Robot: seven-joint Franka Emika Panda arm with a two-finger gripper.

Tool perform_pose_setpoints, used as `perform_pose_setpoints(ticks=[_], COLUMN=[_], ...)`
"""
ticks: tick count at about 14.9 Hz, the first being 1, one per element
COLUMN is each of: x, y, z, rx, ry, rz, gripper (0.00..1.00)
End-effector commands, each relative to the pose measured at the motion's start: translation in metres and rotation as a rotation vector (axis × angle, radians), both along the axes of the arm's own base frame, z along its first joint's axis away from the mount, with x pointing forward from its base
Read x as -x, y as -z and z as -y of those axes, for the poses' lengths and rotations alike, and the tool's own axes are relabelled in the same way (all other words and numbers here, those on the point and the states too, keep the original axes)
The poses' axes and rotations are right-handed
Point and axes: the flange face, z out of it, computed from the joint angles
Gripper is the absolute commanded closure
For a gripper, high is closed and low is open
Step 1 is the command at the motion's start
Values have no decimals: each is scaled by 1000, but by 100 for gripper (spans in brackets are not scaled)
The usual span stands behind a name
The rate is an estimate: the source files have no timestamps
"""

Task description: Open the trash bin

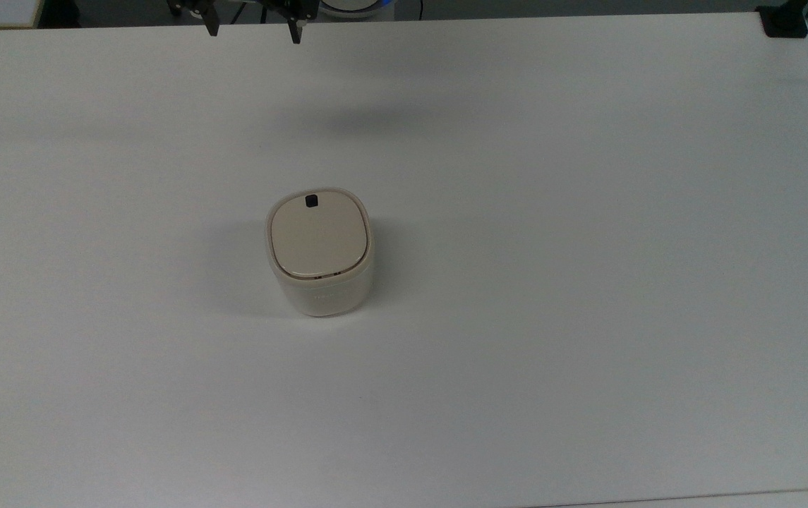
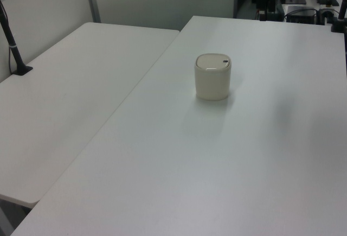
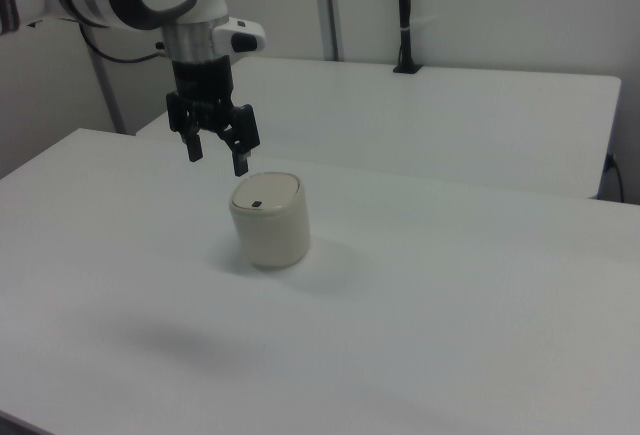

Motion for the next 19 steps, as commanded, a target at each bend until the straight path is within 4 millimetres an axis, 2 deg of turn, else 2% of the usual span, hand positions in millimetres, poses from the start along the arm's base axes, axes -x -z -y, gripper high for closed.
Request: perform_pose_setpoints(ticks=[1, 11, 14, 15, 16, 17, 18, 19], x=[3, -1, -8, -9, -8, -9, -15, -22], y=[-3, -2, 8, 9, 10, 12, 23, 29], z=[0, -1, -1, -1, -4, -4, -7, -11], rx=[22, 23, 25, 21, 10, -13, -49, -69], ry=[5, 1, -8, -23, -91, -153, -173, -176], rz=[28, 40, 39, 38, 34, 35, 28, 43], gripper=[0, 0, 3, 17, 55, 87, 100, 100])
